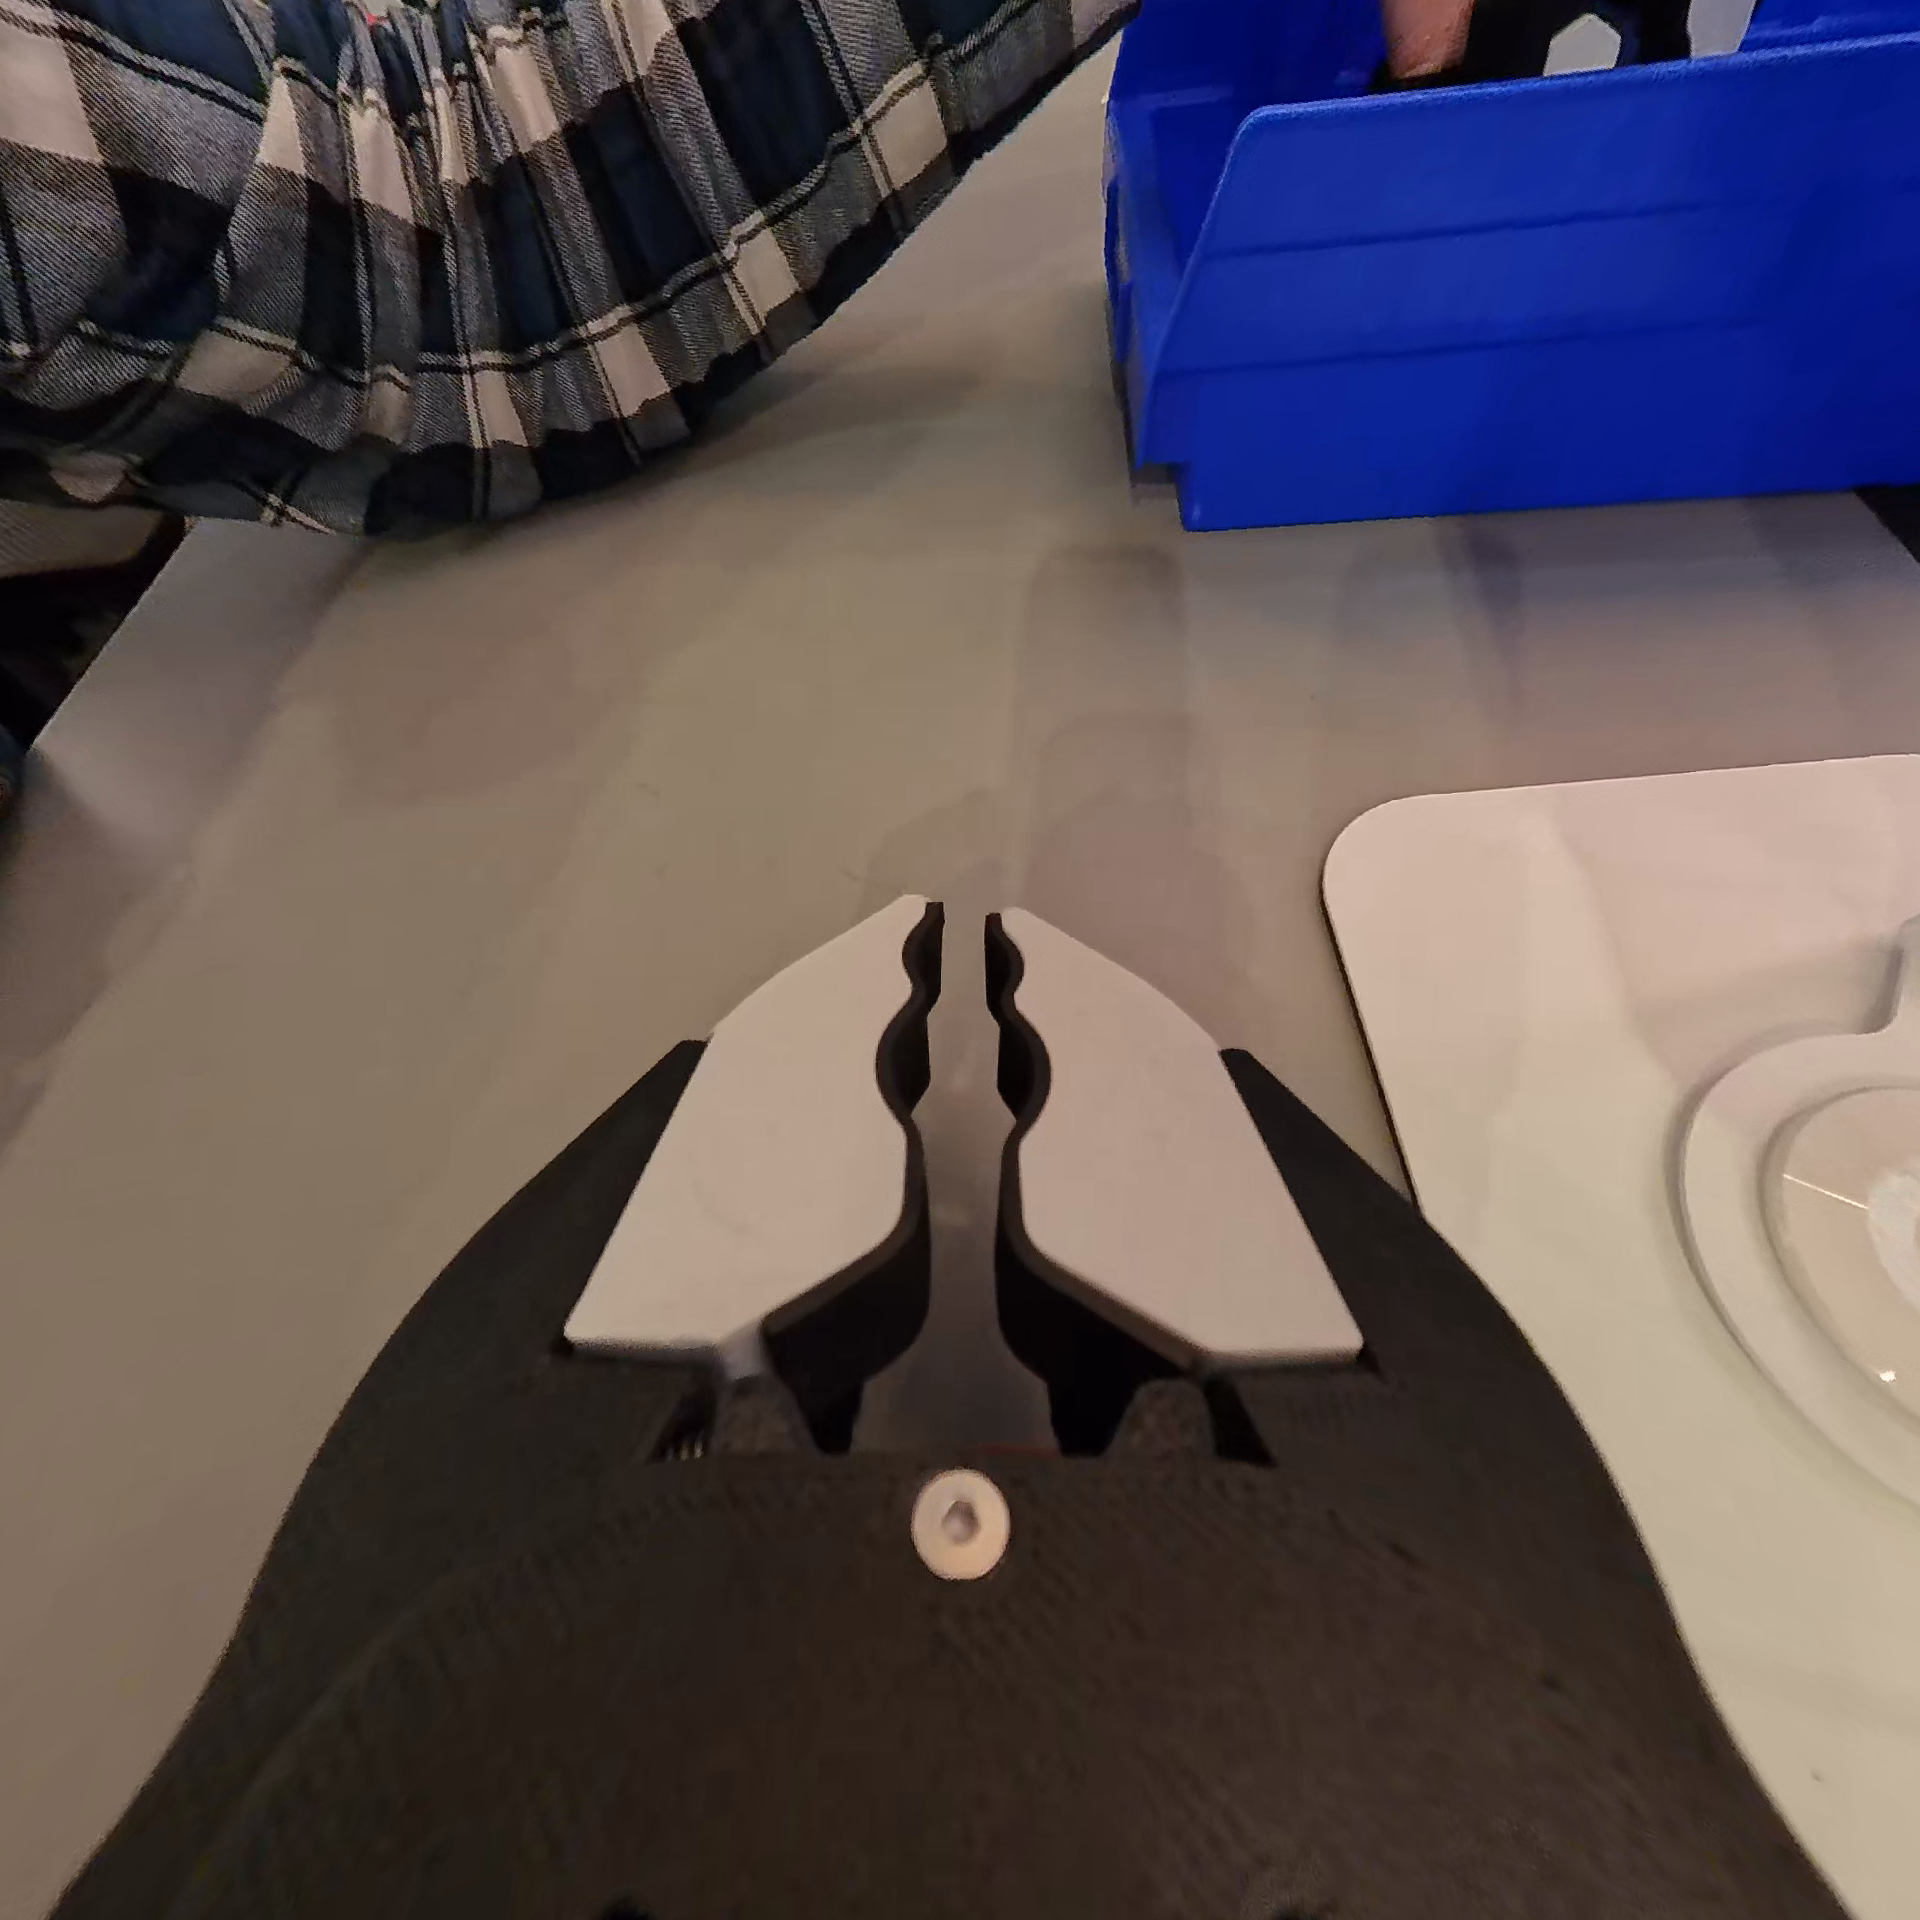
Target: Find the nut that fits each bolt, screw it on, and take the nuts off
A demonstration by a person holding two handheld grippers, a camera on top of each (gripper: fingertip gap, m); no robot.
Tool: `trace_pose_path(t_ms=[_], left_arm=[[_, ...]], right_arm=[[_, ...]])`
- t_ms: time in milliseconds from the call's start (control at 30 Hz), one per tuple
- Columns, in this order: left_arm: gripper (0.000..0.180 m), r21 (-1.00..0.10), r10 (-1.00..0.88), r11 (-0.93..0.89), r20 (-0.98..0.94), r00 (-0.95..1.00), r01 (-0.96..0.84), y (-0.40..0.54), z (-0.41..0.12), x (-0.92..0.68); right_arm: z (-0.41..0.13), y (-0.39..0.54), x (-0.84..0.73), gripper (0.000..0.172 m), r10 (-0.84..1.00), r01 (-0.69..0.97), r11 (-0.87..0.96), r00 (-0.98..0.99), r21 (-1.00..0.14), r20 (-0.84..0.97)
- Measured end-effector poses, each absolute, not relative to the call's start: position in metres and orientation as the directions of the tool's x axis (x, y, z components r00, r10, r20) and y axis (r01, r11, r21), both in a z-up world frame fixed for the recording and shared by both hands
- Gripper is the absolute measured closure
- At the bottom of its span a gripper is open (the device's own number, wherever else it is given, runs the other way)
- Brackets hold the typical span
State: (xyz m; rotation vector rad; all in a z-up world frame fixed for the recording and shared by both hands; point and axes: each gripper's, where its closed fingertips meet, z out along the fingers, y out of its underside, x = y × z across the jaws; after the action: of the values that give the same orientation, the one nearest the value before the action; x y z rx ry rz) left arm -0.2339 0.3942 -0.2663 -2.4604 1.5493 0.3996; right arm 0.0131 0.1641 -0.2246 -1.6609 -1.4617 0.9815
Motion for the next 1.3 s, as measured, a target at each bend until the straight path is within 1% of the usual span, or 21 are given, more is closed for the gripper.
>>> trace_pose_path(t_ms=[67, 267, 433, 600, 767, 1233, 1300], left_arm=[[0.139, -0.028, -0.848, -0.425, -0.339, 0.408, -0.905, 0.395, -0.266, -0.236], [0.153, -0.047, -0.859, -0.423, -0.297, 0.416, -0.905, 0.391, -0.269, -0.234], [0.153, -0.057, -0.859, -0.424, -0.291, 0.422, -0.904, 0.391, -0.270, -0.234], [0.154, -0.029, -0.864, -0.410, -0.310, 0.398, -0.912, 0.391, -0.269, -0.233], [0.154, -0.025, -0.865, -0.399, -0.321, 0.385, -0.917, 0.391, -0.268, -0.232], [0.154, -0.102, -0.844, -0.363, -0.384, 0.374, -0.926, 0.391, -0.237, -0.221], [0.154, -0.133, -0.840, -0.354, -0.390, 0.377, -0.926, 0.390, -0.230, -0.217]], right_arm=[[-0.225, 0.164, 0.013, 0.164, 0.993, 0.460, -0.113, 0.071, -0.881, -0.090], [-0.226, 0.163, 0.013, 0.163, 0.994, 0.465, -0.110, 0.066, -0.878, -0.090], [-0.226, 0.162, 0.013, 0.163, 0.995, 0.471, -0.104, 0.059, -0.876, -0.086], [-0.227, 0.162, 0.013, 0.162, 0.995, 0.473, -0.101, 0.055, -0.875, -0.085], [-0.226, 0.161, 0.013, 0.162, 0.995, 0.472, -0.098, 0.051, -0.876, -0.084], [-0.227, 0.160, 0.013, 0.162, 0.996, 0.475, -0.094, 0.048, -0.875, -0.080], [-0.227, 0.161, 0.013, 0.162, 0.995, 0.477, -0.097, 0.049, -0.874, -0.084]])
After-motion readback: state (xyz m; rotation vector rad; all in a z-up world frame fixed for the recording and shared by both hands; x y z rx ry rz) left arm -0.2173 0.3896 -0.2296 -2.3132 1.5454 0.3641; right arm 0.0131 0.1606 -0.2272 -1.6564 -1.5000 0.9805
